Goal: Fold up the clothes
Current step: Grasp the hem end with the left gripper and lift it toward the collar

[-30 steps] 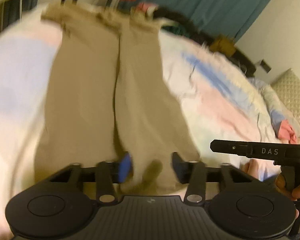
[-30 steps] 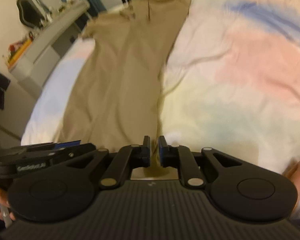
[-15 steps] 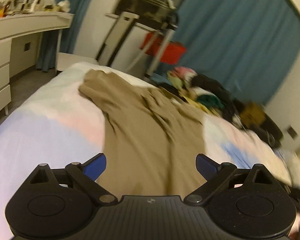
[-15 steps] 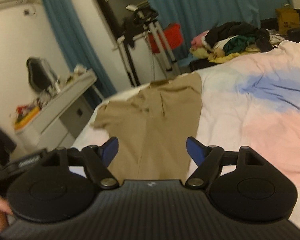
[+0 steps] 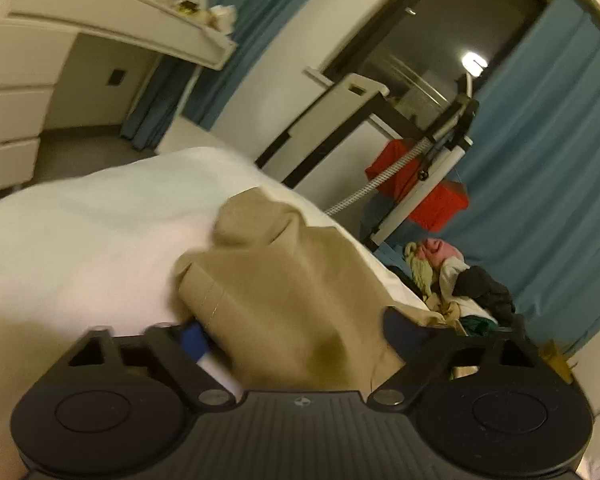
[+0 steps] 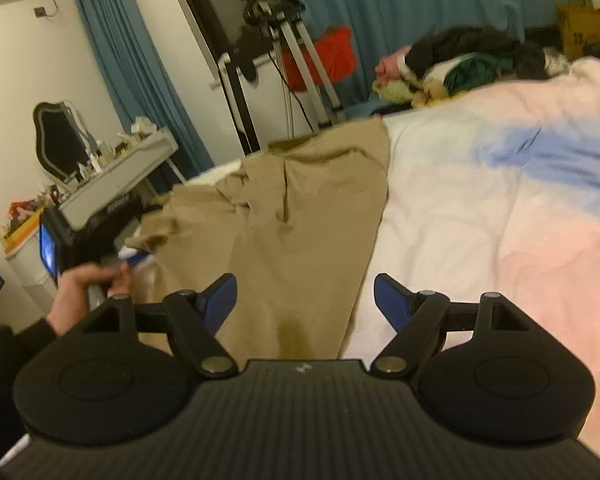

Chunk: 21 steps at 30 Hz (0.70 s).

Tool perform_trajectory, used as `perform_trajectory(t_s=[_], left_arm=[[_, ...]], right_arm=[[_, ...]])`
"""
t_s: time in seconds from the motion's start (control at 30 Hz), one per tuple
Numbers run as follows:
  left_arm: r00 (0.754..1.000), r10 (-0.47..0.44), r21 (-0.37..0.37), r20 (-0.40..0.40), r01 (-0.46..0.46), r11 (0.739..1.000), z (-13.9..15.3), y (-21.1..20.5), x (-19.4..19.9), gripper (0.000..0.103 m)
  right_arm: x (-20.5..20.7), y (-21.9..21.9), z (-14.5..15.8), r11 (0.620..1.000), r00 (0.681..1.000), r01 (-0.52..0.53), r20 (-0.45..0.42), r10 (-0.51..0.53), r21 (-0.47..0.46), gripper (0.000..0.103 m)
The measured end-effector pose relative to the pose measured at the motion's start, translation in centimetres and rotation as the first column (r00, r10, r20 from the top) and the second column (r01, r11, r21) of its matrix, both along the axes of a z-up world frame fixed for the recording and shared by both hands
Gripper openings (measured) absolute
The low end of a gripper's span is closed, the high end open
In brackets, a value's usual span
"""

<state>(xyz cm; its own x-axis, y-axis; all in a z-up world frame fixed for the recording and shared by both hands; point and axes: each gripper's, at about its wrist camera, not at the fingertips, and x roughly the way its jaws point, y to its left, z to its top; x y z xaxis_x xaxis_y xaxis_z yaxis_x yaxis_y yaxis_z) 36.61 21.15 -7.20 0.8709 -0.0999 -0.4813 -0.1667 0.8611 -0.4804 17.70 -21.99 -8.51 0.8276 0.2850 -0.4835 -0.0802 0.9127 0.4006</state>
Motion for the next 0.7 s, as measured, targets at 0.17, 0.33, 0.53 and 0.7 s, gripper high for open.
perform_trajectory(t_s=[0.17, 0.33, 0.53, 0.7], left_arm=[[0.999, 0.044, 0.006, 0.019, -0.045, 0.999, -2.2, 1.2, 6.3, 0.031], [0.999, -0.007, 0.160, 0.047, 0.000, 0.987, 0.2, -0.3, 7.5, 0.006], [0.992, -0.071, 0.415, 0.102, 0.023, 0.910, 6.4, -7.7, 5.2, 0.006], [0.983, -0.155, 0.537, 0.100, 0.078, 0.840, 9.8, -16.6, 4.7, 0.006]], right_arm=[[2.4, 0.4, -1.8, 0.998, 0.998, -0.020, -0.065, 0.024, 0.054, 0.077], [2.5, -0.1, -1.3, 0.997, 0.999, -0.009, -0.041, 0.012, 0.076, 0.077], [0.6, -1.4, 0.0, 0.995, 0.999, 0.020, -0.028, -0.017, 0.093, 0.078], [-0.7, -1.7, 0.7, 0.999, 0.998, 0.046, -0.047, -0.045, 0.028, 0.078]])
